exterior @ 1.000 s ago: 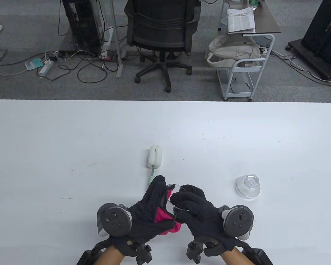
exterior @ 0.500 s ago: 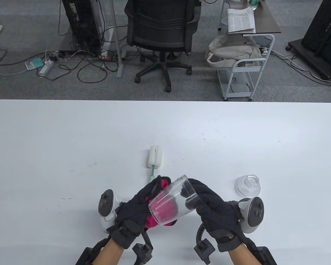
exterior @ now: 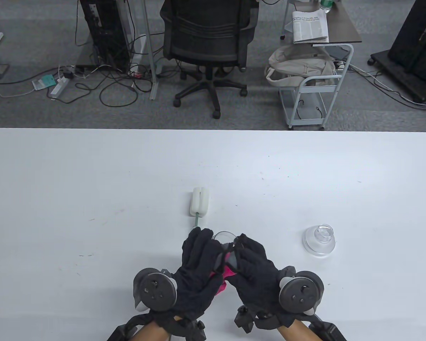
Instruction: Brush the shaker cup with the cup brush
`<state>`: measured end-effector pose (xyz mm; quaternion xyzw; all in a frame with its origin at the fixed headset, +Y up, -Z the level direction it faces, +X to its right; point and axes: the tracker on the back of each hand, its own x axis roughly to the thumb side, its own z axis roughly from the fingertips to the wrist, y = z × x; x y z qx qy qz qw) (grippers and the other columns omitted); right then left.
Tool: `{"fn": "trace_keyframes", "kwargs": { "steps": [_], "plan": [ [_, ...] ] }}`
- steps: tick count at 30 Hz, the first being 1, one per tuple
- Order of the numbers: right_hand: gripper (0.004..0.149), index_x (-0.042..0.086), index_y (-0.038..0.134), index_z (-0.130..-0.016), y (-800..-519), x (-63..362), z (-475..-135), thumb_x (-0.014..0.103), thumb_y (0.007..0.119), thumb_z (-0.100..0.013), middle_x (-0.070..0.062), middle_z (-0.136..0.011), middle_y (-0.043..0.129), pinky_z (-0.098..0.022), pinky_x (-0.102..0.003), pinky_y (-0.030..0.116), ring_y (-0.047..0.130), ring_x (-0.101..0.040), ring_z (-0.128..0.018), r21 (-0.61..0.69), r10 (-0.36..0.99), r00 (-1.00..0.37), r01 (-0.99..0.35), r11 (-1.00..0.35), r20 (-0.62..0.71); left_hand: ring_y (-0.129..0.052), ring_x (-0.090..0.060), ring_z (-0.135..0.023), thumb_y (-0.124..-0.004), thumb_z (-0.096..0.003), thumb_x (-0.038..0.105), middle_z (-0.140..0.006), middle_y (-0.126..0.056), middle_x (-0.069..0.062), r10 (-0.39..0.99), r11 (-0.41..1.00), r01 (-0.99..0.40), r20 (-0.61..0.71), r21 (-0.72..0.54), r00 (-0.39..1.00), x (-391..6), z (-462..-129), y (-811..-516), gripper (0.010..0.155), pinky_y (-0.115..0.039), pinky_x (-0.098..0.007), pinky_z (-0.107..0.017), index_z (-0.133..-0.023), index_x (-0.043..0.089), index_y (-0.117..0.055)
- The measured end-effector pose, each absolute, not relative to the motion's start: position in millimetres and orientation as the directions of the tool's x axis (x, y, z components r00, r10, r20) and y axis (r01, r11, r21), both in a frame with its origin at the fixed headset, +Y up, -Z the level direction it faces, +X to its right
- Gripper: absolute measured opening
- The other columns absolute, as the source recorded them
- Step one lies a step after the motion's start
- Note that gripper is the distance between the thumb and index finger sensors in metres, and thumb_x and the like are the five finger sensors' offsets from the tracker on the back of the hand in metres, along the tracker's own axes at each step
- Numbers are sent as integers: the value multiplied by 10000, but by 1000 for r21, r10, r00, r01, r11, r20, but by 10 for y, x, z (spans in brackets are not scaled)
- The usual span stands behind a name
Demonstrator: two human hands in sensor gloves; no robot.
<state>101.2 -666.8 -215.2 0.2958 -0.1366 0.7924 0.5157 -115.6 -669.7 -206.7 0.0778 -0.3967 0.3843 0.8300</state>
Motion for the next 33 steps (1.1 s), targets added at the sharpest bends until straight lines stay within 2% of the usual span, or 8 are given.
{"fn": "trace_keyframes", "kwargs": {
  "steps": [5,10,13,16,19,23,29,33],
  "plan": [
    [341,200,857,-742,-6704,1111,-2320,396,726,-496,-73,-909,825,-695,-518,710,631,-547,-902,305,882,-71,-923,-235,466,-52,-345,-1180,-673,-614,452,-1269,-100,112,512,703,-688,800,-180,313,-1174,-2031,-6612,633,-242,-619,-845,-1137,470,-317],
    [344,179,848,-740,-6725,1264,-2353,392,717,-503,-106,-887,824,-661,-527,713,628,-565,-870,184,937,12,-981,-55,348,0,-274,-1178,-711,-612,382,-1258,-135,157,213,875,-481,848,55,485,-1014,-1898,-6624,569,-170,-595,-849,-1115,443,-453],
    [346,173,830,-749,-6731,1301,-2346,393,704,-514,-123,-882,810,-654,-524,711,615,-572,-861,147,943,26,-989,-25,331,46,-237,-1167,-720,-611,368,-1247,-103,186,-116,918,-228,771,323,627,-876,-1811,-6651,551,-159,-590,-852,-1103,457,-490],
    [357,161,812,-769,-6729,1210,-2257,393,690,-528,-144,-883,797,-664,-521,699,581,-570,-877,183,941,40,-983,-24,337,-43,-372,-1168,-717,-603,422,-1233,1,114,-220,845,-183,638,503,738,-910,-1785,-6636,762,-337,-664,-827,-1106,502,-149],
    [364,146,809,-784,-6681,1041,-2105,383,698,-531,-167,-890,783,-683,-526,669,516,-572,-898,159,881,-89,-970,-182,464,-124,-473,-1151,-744,-583,518,-1224,19,-14,53,877,-353,667,325,743,-1096,-1926,-6631,928,-433,-688,-791,-1085,363,21],
    [350,173,834,-758,-6614,964,-2039,393,701,-522,-137,-873,813,-671,-527,693,560,-566,-885,58,720,-288,-908,-414,631,-276,-496,-1160,-771,-566,551,-1254,-91,-57,443,797,-601,744,-70,500,-1272,-2114,-6705,996,-510,-676,-777,-1070,325,58],
    [346,200,856,-740,-6632,1024,-2147,404,707,-505,-101,-882,830,-700,-523,698,586,-537,-917,237,784,-167,-898,-372,598,-382,-466,-1160,-823,-543,532,-1273,-215,-62,704,583,-732,670,-354,236,-1334,-2223,-6730,981,-537,-670,-763,-1122,326,-58],
    [340,224,848,-739,-6580,1077,-2188,414,703,-497,-71,-891,830,-717,-509,714,616,-516,-933,353,833,-17,-901,-253,553,-507,-487,-1123,-791,-552,582,-1274,-297,-123,897,234,-741,433,-629,-84,-1385,-2336,-6816,947,-616,-645,-729,-1149,309,-109]
  ]
}}
